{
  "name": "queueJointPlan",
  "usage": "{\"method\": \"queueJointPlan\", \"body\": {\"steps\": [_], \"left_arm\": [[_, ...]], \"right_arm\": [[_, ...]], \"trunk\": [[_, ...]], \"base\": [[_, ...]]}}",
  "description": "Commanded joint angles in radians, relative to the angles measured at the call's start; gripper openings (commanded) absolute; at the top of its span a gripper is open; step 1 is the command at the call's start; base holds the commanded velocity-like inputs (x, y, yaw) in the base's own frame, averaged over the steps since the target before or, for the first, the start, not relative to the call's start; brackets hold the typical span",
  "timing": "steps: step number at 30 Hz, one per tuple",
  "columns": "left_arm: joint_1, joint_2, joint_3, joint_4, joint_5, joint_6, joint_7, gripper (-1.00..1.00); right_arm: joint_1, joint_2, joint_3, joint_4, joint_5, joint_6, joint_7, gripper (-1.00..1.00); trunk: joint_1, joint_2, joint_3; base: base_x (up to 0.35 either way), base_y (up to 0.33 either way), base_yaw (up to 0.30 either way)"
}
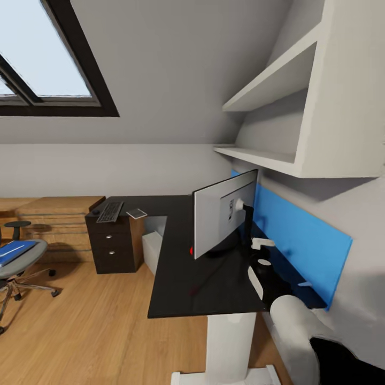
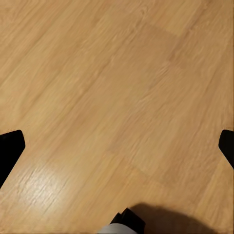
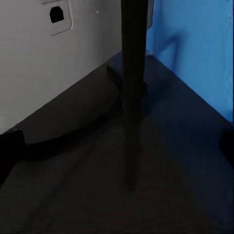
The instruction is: In the bedroom, organize the workspace by keeping the computer under the desk, ensuring the monitor is on the desk, placing the keyboard on the desk next to the monitor, placing the mouse on the desk next to the keyboard, moving the folder from the swivel chair onto the desk next to the mouse, stacking the notebook on top of the folder with the pen on top of the notebook, and positioning the swivel chair next to the desk.
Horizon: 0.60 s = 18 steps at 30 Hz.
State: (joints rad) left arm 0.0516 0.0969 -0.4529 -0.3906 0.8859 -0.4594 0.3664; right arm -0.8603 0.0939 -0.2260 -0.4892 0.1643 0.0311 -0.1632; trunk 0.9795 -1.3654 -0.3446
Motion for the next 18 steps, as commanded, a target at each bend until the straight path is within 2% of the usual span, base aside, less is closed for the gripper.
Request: {"method": "queueJointPlan", "body": {"steps": [1,2,3,4,6,8,15,18], "left_arm": [[0.000,0.001,-0.009,-0.002,0.005,-0.002,0.008,1.00],[0.000,0.001,-0.009,-0.002,0.005,-0.003,0.008,1.00],[0.000,0.001,-0.009,-0.002,0.005,-0.002,0.008,1.00],[0.000,0.001,-0.010,-0.001,0.005,-0.002,0.007,1.00],[0.000,0.001,-0.010,-0.001,0.005,-0.002,0.007,1.00],[0.000,0.001,-0.010,-0.001,0.005,-0.002,0.007,1.00],[0.000,0.001,-0.010,-0.001,0.005,-0.003,0.006,1.00],[0.000,0.001,-0.010,-0.001,0.005,-0.004,0.006,1.00]], "right_arm": [[0.028,0.006,-0.004,-0.062,0.010,0.045,0.000,1.00],[0.090,0.016,-0.002,-0.192,0.008,0.122,0.001,1.00],[0.125,0.023,-0.001,-0.261,0.008,0.159,0.001,1.00],[0.194,0.039,0.001,-0.383,0.008,0.222,0.002,1.00],[0.273,0.062,0.006,-0.517,0.008,0.281,0.003,1.00],[0.319,0.076,0.026,-0.602,0.007,0.315,0.003,1.00],[0.366,0.081,0.129,-0.695,0.004,0.347,0.002,1.00],[0.372,0.081,0.147,-0.703,0.000,0.349,0.002,1.00]], "trunk": [[0.000,-0.001,-0.001],[0.000,-0.001,-0.001],[0.000,-0.001,-0.001],[0.000,-0.001,-0.001],[0.000,-0.001,-0.001],[0.000,-0.001,-0.001],[0.000,-0.001,-0.001],[0.000,-0.001,-0.001]], "base": [[-0.235,0.000,0.000],[-0.185,0.000,0.000],[-0.153,0.000,0.000],[-0.098,0.000,0.000],[-0.064,0.000,0.000],[-0.033,0.000,0.000],[-0.010,0.000,0.000],[-0.002,0.000,0.000]]}}
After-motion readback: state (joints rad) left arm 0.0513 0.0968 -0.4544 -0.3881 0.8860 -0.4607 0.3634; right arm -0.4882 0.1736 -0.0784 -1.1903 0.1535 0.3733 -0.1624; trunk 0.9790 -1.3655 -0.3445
